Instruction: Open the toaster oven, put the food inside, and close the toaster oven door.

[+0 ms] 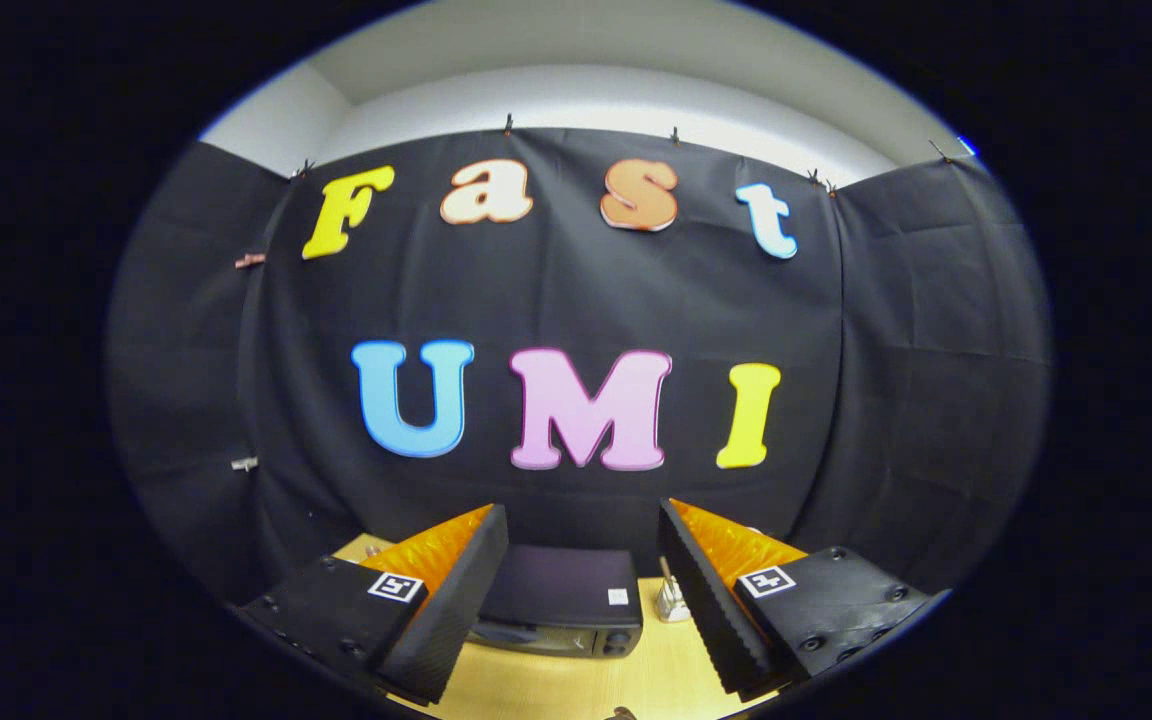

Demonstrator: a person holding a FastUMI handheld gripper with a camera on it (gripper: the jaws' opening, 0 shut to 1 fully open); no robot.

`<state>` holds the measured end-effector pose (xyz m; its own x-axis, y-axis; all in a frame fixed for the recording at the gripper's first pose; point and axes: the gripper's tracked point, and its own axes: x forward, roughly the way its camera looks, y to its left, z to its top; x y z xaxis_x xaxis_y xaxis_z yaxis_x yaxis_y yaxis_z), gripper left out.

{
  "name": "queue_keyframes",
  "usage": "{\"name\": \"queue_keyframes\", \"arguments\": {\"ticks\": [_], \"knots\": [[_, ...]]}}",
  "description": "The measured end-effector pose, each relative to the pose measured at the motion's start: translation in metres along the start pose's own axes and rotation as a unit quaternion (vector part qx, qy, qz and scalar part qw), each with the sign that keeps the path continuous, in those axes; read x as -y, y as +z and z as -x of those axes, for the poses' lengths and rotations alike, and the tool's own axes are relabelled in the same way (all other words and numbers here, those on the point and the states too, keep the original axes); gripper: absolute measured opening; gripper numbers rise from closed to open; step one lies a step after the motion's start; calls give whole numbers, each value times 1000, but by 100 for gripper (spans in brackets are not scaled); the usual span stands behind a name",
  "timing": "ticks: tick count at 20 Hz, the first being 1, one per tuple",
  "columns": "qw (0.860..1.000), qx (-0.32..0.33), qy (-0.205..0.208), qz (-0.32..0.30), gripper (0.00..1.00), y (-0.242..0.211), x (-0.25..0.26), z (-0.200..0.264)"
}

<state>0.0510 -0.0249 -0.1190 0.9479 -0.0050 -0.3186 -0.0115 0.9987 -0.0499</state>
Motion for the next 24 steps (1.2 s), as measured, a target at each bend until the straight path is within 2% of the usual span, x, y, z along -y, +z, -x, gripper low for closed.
{"name": "queue_keyframes", "arguments": {"ticks": [4, 6, 10, 13, 24], "knots": [[996, 81, 32, -32, 97, 86, -21, 13], [993, 104, 40, -44, 97, 105, -22, 26], [993, 99, 37, -47, 97, 96, -15, 57], [991, 110, 56, -44, 97, 103, -25, 71], [991, 115, 49, -40, 97, 108, -17, 84]]}}
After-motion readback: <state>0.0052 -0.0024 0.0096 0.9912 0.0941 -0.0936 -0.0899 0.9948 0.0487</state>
